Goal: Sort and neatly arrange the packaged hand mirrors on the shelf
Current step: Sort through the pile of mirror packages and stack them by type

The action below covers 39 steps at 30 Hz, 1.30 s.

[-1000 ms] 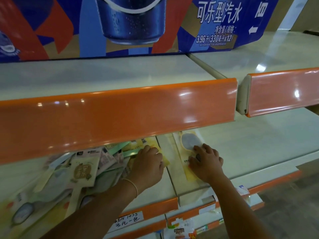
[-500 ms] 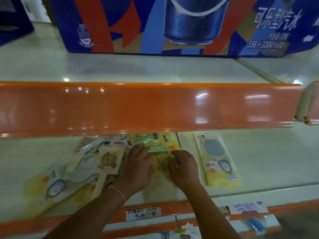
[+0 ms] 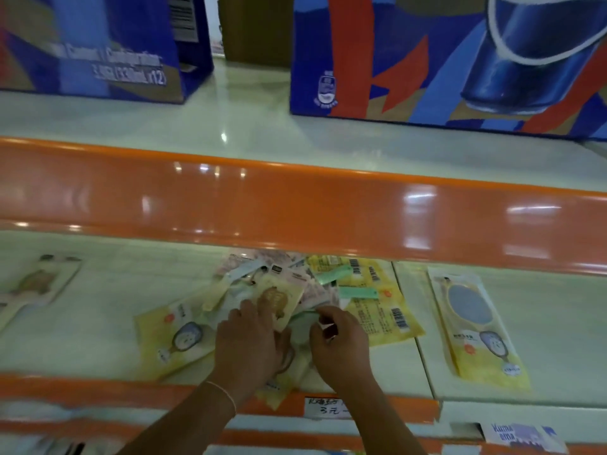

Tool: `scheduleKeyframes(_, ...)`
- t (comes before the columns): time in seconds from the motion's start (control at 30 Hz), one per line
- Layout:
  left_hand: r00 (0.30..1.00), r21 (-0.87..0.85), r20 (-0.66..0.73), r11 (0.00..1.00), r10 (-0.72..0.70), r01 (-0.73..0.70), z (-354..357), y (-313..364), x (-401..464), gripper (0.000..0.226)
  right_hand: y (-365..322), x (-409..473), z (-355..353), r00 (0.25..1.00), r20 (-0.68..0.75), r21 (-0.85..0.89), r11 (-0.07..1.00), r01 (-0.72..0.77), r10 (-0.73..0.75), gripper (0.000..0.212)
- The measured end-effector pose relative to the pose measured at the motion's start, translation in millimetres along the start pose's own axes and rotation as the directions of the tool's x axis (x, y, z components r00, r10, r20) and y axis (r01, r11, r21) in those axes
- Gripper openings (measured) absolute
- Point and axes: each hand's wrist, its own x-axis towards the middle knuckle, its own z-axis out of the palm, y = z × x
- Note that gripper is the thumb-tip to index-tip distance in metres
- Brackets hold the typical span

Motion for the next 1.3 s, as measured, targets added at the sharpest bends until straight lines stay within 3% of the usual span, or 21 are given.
scheduleKeyframes(0.17, 0.998, -0.073, 0.054, 0.997, 0.044, -0.040, -6.7, -17.9, -10.0, 0.070, -14.0, -6.7, 11.2, 0.984, 0.029, 0.048, 0.983, -0.175, 0.174, 0.026)
scheduleKeyframes(0.3, 0.996, -0.281, 0.044, 0.957, 0.081, -0.066, 0.4, -38.5, -8.2, 0.064, -25.9, -7.8, 23.6, 0.938, 0.090, 0.117, 0.932, -0.343, 0.334, 0.030)
scheduleKeyframes(0.47, 0.967, -0.504, -0.111, 0.826, 0.227, -0.252, 6.7, -65.2, -8.6, 0.052, -50.9, -7.0, 35.1, 0.842, 0.150, 0.411, 0.741, -0.530, 0.519, 0.020)
scheduleKeyframes(0.6, 0.949, -0.567, -0.204, 0.762, 0.240, -0.314, -4.1, -87.4, -12.2, 0.046, -82.0, -12.8, 36.6, 0.807, 0.240, 0.593, 0.577, -0.562, 0.540, 0.016)
scheduleKeyframes(0.67, 0.948, -0.575, -0.219, 0.755, 0.230, -0.316, -9.0, -101.7, -14.6, 0.043, -97.6, -17.1, 42.2, 0.805, 0.268, 0.612, 0.552, -0.567, 0.529, 0.017)
scheduleKeyframes(1.0, 0.977, -0.615, -0.145, 0.759, 0.157, -0.214, -15.9, -209.9, -31.7, 0.042, -163.1, -27.0, 141.8, 0.835, 0.267, 0.551, 0.635, -0.542, 0.480, 0.016)
scheduleKeyframes(1.17, 0.967, -0.467, -0.254, 0.877, -0.015, -0.109, -21.2, -289.3, -38.5, 0.021, -201.0, -25.0, 195.2, 0.812, 0.367, 0.562, 0.587, -0.582, 0.454, 0.013)
scheduleKeyframes(1.3, 0.922, -0.407, -0.315, 0.910, -0.224, 0.082, -16.9, -351.5, -36.5, 0.012, -222.8, -16.4, 237.4, 0.787, 0.450, 0.520, 0.594, -0.614, 0.422, 0.022)
